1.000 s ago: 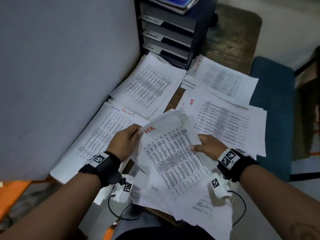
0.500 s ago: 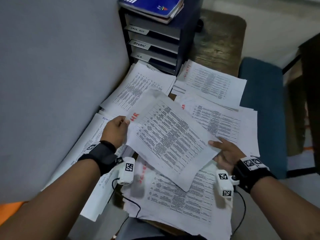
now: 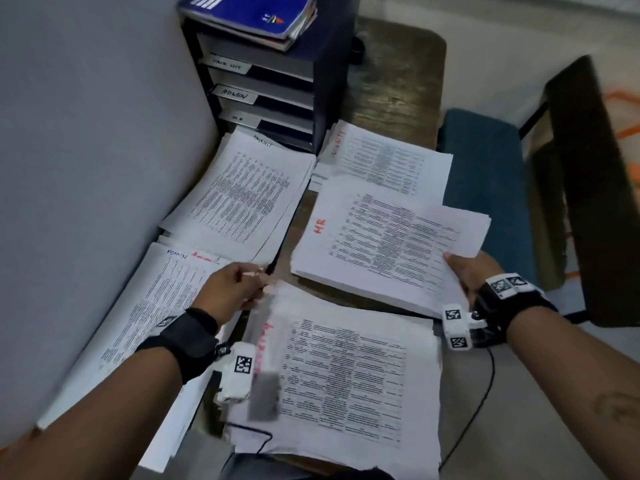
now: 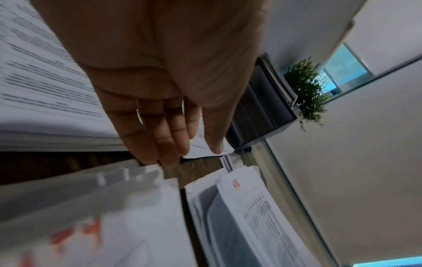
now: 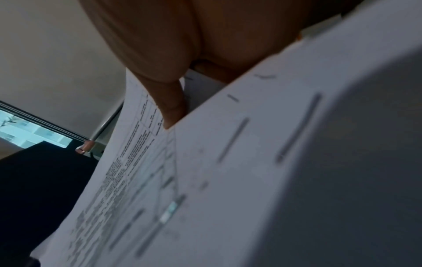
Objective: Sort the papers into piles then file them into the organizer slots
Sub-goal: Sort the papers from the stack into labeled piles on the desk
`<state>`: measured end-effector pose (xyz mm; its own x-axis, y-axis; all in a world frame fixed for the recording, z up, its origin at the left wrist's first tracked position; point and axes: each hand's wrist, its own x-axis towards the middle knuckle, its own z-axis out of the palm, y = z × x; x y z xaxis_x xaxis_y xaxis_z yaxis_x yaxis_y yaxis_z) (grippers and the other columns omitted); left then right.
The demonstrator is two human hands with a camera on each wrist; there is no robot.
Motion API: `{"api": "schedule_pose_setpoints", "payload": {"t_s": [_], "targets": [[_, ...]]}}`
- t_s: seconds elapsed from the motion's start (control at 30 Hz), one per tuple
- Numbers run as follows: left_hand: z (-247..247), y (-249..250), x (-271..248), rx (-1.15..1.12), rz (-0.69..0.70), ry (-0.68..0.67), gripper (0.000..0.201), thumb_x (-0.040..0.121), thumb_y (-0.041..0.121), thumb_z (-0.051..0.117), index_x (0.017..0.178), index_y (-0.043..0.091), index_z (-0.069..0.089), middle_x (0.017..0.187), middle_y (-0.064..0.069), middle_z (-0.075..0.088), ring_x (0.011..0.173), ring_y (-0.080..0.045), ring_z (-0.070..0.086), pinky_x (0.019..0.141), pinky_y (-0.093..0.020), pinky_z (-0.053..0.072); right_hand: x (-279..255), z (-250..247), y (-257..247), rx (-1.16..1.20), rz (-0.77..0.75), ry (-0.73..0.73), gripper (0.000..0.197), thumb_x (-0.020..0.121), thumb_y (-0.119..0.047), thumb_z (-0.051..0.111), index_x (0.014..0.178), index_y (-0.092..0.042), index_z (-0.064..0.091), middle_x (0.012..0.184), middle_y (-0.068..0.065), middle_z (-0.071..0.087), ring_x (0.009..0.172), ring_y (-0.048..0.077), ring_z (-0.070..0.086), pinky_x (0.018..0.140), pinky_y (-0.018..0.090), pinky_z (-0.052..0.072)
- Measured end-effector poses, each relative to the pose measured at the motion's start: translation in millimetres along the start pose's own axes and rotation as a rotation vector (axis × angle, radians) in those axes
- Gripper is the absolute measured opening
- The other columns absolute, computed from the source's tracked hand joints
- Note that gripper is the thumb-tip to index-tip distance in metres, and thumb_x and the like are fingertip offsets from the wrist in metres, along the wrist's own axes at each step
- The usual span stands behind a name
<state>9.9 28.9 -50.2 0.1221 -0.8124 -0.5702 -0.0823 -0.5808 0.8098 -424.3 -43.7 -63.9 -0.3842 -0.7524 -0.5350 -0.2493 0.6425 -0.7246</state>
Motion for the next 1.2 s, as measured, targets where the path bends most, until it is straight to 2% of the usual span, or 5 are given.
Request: {"api": "schedule_pose_setpoints", "payload": {"t_s": [0.23,0.57,0.77,0.9,1.2], "targets": [[-7,-53,-32,0.753,0.035,-0.066,0.032,0.078,0.043,0.079,0.089,0.022,0.058,0.083,0.003,0.065,0.074,-0.012,0.059,0.062,-0.027,0.043,20,-16,-9,-0.290,0.008,0.039,0.038,0.087,-0.025,0.070,0.119,-0.005,0.064,0.113,0.013,0.067,0.097,0.032,0.065,0.088,0.040,0.052],[27,-64,-39,1.144,-0.042,-0.057,0.095,0.056,0.065,0.084,0.124,0.013,0.042,0.113,-0.003,0.065,0.099,-0.025,0.065,0.080,-0.033,0.053,-7,42,-38,-0.631,-0.399,0.156,0.056,0.083,-0.027,0.072,0.132,-0.012,0.049,0.138,0.014,0.043,0.117,0.031,0.054,0.101,0.041,0.045],[20,-56,-36,1.029,-0.086,-0.001,0.063,0.068,0.042,0.086,0.112,0.013,0.051,0.102,-0.006,0.067,0.096,-0.029,0.064,0.070,-0.031,0.046,-64,112,-26,-0.683,-0.527,-0.362,0.026,0.085,-0.024,0.071,0.109,-0.019,0.064,0.103,-0.002,0.065,0.093,0.018,0.061,0.080,0.027,0.043],[6,-58,-35,0.871,-0.009,0.013,0.030,0.072,0.032,0.084,0.079,0.013,0.062,0.075,0.003,0.061,0.075,-0.019,0.057,0.059,-0.027,0.036,-89,132,-8,-0.663,-0.508,-0.498,0.020,0.085,-0.025,0.070,0.103,-0.019,0.065,0.099,-0.002,0.067,0.088,0.017,0.062,0.074,0.027,0.045],[-18,-27,-38,0.360,0.154,-0.129,0.018,0.094,0.032,0.065,0.086,0.017,0.057,0.074,0.002,0.065,0.066,-0.013,0.058,0.065,-0.024,0.048,-103,128,-8,-0.618,-0.493,-0.705,0.039,0.079,-0.033,0.078,0.114,-0.022,0.064,0.105,-0.006,0.070,0.094,0.011,0.065,0.081,0.025,0.050]]}}
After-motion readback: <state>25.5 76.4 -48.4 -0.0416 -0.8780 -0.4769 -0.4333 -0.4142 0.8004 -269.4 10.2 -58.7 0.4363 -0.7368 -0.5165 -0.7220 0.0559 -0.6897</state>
